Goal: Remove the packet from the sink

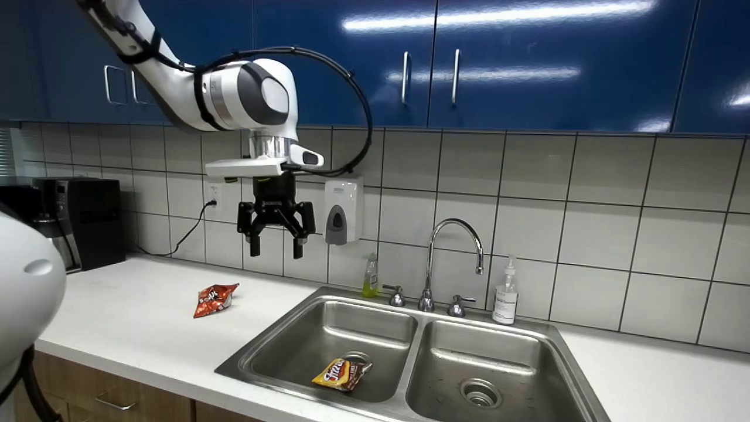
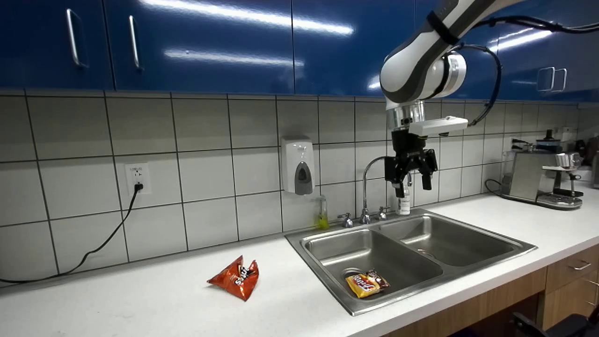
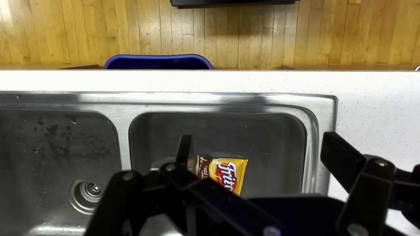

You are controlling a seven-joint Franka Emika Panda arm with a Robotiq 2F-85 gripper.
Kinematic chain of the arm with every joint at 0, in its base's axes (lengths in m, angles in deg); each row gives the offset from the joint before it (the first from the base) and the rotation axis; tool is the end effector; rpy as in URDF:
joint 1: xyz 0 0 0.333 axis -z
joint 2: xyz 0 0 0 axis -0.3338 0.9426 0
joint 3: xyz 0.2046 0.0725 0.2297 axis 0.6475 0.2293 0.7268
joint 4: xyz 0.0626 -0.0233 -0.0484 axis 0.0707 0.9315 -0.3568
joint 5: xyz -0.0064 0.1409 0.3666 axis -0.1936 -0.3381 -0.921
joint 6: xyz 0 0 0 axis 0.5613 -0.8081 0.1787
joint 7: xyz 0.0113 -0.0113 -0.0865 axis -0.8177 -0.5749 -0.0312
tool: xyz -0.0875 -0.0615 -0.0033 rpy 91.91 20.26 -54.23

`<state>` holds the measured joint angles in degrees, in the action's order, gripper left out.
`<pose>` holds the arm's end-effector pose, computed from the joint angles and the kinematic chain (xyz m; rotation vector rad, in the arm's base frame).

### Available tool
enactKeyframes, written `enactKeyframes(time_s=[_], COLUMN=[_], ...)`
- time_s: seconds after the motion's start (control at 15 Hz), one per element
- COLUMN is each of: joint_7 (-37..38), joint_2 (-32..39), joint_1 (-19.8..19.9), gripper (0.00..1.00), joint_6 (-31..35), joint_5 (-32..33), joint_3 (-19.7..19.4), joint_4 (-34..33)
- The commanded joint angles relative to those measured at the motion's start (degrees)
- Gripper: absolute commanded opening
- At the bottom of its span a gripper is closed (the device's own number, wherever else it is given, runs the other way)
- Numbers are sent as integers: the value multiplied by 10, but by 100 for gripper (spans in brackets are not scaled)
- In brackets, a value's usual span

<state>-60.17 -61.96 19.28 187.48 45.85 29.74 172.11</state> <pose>0.4209 -0.0156 0.3978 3.0474 0.0833 -0.1179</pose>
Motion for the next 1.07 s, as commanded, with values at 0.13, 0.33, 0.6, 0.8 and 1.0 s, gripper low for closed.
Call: enactKeyframes(time_s=[0.13, 0.33, 0.6, 0.8, 1.0], joint_7=[7, 10, 14, 12, 29], joint_2=[70, 111, 170, 214, 274], joint_1=[21, 28, 31, 30, 27], gripper=[100, 100, 100, 100, 100], joint_6=[52, 89, 138, 162, 184], joint_5=[2, 4, 5, -1, -1], joint_3=[-10, -18, -23, -26, -26], joint_4=[-12, -14, -18, -32, -72])
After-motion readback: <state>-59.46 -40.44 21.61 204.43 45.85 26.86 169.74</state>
